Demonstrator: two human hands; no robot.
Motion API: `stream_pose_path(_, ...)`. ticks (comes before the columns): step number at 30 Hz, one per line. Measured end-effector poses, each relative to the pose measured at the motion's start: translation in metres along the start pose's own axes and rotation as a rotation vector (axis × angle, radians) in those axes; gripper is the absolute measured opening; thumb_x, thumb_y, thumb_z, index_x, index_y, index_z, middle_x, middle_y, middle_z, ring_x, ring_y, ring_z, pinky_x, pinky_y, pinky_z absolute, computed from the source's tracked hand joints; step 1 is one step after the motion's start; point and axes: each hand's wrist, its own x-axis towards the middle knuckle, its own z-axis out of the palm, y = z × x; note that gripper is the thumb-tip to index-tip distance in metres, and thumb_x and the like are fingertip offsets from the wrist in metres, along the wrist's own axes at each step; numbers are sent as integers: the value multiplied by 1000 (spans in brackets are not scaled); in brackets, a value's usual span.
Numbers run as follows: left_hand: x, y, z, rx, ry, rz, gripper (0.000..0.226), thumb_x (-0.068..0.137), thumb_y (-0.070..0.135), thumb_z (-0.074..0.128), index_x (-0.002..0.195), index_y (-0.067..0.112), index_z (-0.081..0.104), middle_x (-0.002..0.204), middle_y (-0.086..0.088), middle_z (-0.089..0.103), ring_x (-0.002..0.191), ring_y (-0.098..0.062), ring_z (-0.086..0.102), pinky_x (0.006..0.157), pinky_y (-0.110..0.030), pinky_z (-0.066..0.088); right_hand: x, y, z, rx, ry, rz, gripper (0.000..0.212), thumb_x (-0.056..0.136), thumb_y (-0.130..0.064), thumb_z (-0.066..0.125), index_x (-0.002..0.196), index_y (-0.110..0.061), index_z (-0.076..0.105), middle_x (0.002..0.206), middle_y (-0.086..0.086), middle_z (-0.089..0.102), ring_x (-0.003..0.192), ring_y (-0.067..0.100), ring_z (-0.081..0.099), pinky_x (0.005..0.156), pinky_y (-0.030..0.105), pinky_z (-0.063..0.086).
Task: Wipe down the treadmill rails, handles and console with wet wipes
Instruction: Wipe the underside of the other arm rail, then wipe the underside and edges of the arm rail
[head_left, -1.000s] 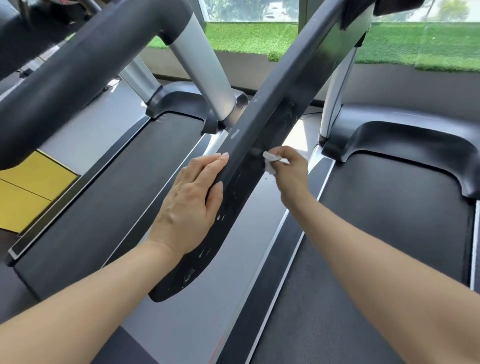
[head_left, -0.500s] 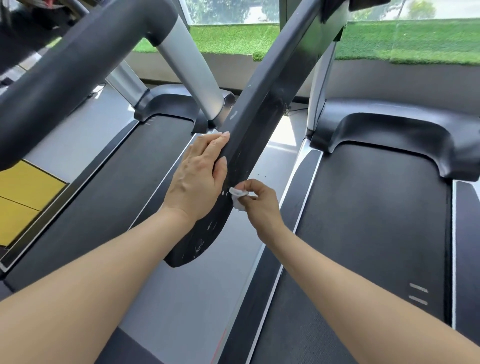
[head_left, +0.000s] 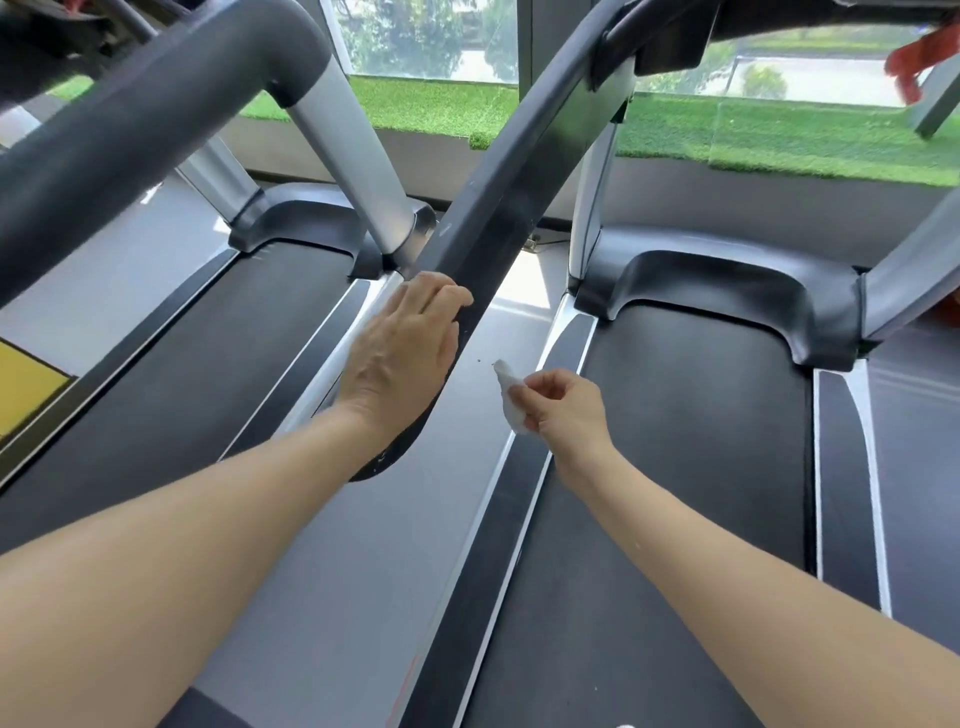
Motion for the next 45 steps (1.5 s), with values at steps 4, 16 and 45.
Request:
stream_pose_path(4,-26,38,11,-468,-169,-329,9,91,27,60,93,18,59,97,4,56,78,-4,56,75,-30,52,-11,-18,-6,-28,45,-106,18,83,-12,71,71,-13,57,70,2,56,64,15,53,58,24,46)
stream_pose_path(16,-37,62,14,-940,-227,-674,8,90,23,63,86,17,61,91,-4,67,88,-20,66,84,-32,55,-43,-35,-32,-179,-208,-209,15,82,-10,73,84,-4,59,70,6,60,59,11,56,62,22,51)
stream_pose_path(45,36,152,-49,-739,-166,-682,11,98,8,36,88,11,35,76,-1,37,66,-15,36,59,-27,37,-61,-150,-123,-438,-193,-342,17,95,-8,50,82,-16,57,73,-1,57,65,9,49,62,20,41)
